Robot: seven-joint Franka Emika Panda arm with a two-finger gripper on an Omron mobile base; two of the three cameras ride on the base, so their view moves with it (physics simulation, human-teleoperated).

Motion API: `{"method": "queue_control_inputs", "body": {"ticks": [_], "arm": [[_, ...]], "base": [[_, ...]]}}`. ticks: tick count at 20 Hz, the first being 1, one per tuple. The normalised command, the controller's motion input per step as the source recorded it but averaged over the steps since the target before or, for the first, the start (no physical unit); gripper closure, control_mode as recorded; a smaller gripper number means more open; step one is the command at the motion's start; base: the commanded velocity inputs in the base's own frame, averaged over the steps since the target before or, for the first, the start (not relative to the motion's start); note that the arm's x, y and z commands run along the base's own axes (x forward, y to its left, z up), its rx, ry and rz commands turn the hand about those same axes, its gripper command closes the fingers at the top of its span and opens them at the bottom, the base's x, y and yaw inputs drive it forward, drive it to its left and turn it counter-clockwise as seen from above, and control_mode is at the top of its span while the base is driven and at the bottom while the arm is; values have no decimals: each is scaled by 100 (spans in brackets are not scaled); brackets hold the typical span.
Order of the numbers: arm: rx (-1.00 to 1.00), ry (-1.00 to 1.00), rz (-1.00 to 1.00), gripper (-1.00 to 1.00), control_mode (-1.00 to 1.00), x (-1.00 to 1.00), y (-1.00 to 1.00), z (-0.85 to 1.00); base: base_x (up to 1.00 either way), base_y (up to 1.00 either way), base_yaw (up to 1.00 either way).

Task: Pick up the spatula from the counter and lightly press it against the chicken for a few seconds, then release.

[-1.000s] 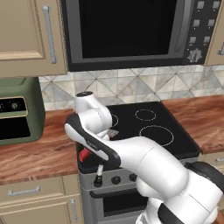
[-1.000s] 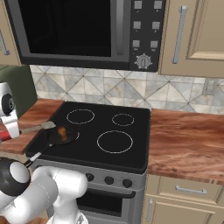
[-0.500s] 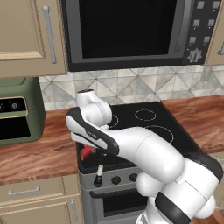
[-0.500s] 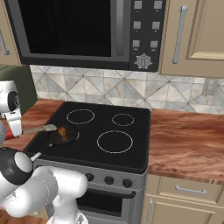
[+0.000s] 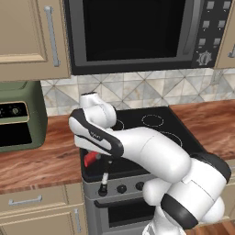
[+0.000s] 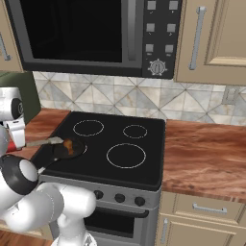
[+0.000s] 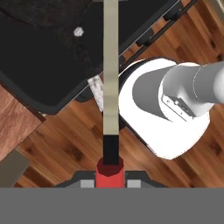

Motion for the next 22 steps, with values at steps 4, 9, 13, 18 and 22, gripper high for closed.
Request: {"method": "queue_control_inputs", "body": {"ticks": [4, 9, 13, 18, 22], "arm": [[-1, 1, 0, 100, -100, 1, 0, 0], [-2, 0, 0, 100, -100, 0, -3, 0], [-1, 0, 0, 100, -100, 0, -5, 0], [-1, 1, 0, 100, -100, 0, -10, -1], [0, 5, 0, 100, -100, 0, -4, -9]], "base": [[0, 0, 0], [0, 0, 0], [0, 0, 0], [0, 0, 0], [0, 0, 0]]}}
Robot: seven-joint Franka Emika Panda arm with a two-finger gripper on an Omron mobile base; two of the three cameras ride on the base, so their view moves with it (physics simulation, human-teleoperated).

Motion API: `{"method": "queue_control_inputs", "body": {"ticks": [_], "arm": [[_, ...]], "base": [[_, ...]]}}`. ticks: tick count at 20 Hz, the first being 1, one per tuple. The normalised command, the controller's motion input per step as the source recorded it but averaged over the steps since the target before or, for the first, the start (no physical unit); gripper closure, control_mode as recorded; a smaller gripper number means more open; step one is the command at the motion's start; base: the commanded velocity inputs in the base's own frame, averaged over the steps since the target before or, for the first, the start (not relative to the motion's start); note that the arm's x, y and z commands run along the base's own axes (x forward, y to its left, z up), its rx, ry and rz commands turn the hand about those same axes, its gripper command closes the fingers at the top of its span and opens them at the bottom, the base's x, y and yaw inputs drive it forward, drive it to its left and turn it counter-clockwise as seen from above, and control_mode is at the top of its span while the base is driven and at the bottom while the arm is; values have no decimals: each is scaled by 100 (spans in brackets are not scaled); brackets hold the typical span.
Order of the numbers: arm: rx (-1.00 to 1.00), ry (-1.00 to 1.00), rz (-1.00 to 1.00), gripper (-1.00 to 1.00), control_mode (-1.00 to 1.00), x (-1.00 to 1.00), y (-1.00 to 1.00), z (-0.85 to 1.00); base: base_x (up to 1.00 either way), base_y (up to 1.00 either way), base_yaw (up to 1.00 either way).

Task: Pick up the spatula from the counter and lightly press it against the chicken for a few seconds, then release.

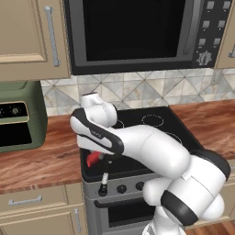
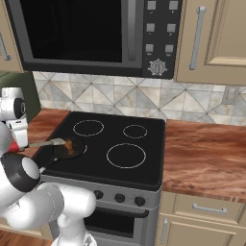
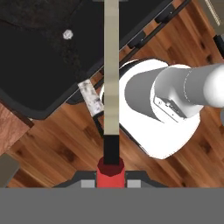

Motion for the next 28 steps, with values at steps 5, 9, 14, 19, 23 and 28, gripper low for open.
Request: {"method": "queue_control_inputs", "body": {"ticks": [5, 9, 14, 19, 23, 28], "arm": [[0, 6, 0, 100, -100, 4, -1, -6], [0, 6, 0, 100, -100, 15, 0, -1], [0, 3, 0, 100, -100, 25, 0, 0], [0, 5, 0, 100, -100, 21, -1, -2], [0, 5, 0, 100, -100, 13, 0, -9], [0, 4, 1, 100, -100, 7, 0, -14]], "base": [[0, 0, 0], [0, 0, 0], [0, 0, 0], [0, 0, 0], [0, 0, 0], [0, 0, 0]]}}
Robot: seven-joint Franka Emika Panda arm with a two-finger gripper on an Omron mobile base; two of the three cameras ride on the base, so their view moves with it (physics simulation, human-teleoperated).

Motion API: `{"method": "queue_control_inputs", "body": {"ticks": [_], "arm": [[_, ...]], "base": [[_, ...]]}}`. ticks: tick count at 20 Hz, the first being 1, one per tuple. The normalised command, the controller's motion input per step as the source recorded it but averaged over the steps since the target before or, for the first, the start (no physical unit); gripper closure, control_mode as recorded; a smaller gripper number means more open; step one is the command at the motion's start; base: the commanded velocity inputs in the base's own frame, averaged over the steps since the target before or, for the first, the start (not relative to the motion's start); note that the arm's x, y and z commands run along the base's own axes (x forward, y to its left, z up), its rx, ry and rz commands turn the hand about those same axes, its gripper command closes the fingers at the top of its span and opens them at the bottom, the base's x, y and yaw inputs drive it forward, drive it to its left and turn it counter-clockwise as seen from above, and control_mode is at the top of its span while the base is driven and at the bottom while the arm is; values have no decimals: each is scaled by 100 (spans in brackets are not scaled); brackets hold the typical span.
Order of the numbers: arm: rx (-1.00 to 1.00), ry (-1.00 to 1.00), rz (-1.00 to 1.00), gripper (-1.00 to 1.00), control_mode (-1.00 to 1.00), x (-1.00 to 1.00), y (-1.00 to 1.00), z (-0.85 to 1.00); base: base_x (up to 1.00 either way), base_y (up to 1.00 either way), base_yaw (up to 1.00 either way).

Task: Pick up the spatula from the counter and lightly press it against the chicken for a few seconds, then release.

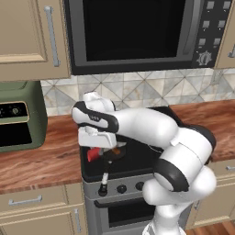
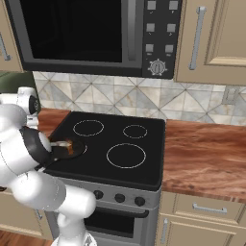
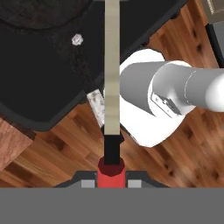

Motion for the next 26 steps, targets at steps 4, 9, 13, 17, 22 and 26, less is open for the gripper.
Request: {"method": "queue_control_inputs", "body": {"ticks": [4, 9, 13, 17, 22, 26], "arm": [[0, 3, 1, 100, -100, 6, 0, -13], [0, 1, 1, 100, -100, 6, 0, -11], [0, 0, 2, 100, -100, 10, 0, -7], [0, 0, 4, 100, -100, 10, 0, -7], [0, 0, 4, 100, -100, 4, 0, -10], [0, 0, 4, 100, -100, 0, 0, -12]], "base": [[0, 0, 0], [0, 0, 0], [0, 0, 0], [0, 0, 0], [0, 0, 0], [0, 0, 0]]}}
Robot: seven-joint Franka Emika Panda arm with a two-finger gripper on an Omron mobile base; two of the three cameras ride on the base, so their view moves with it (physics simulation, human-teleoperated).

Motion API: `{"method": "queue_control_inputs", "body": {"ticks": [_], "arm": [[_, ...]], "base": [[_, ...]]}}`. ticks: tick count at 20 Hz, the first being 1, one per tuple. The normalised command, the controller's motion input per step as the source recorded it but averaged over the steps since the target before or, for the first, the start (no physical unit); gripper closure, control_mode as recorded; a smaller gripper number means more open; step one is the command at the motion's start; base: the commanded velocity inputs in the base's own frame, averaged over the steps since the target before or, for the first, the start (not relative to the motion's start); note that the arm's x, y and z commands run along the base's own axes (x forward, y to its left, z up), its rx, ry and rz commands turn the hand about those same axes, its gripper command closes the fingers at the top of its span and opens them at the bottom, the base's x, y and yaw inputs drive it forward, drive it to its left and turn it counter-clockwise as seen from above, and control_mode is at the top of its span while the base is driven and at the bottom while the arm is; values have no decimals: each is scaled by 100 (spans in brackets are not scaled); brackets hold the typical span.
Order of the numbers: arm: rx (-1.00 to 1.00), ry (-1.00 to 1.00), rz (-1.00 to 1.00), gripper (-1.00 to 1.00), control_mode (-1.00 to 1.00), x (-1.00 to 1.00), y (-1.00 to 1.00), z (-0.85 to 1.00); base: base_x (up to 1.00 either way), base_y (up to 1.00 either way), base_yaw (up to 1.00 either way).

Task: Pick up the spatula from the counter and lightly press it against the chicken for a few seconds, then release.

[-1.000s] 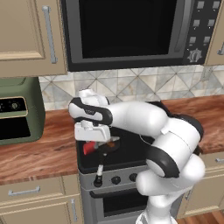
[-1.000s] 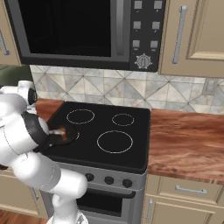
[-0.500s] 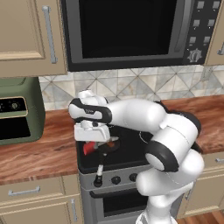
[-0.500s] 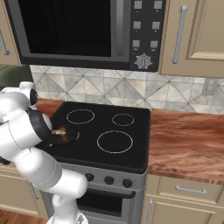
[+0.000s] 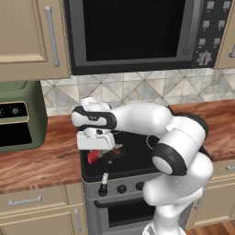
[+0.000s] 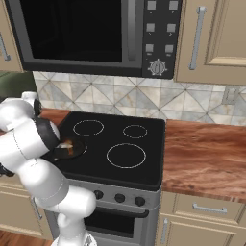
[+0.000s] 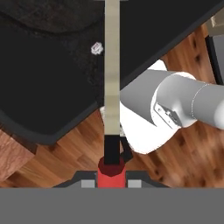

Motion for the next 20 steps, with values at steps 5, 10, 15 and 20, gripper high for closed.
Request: {"method": "queue_control_inputs", "body": {"ticks": [5, 10, 15, 20], "arm": [[0, -1, 7, 100, -100, 0, 0, -2], [0, -5, 7, 100, -100, 0, 0, 0], [0, -4, 7, 100, -100, 6, 0, 0], [0, -1, 7, 100, -100, 13, -7, 0]], "base": [[0, 0, 0], [0, 0, 0], [0, 0, 0], [0, 0, 0]]}}
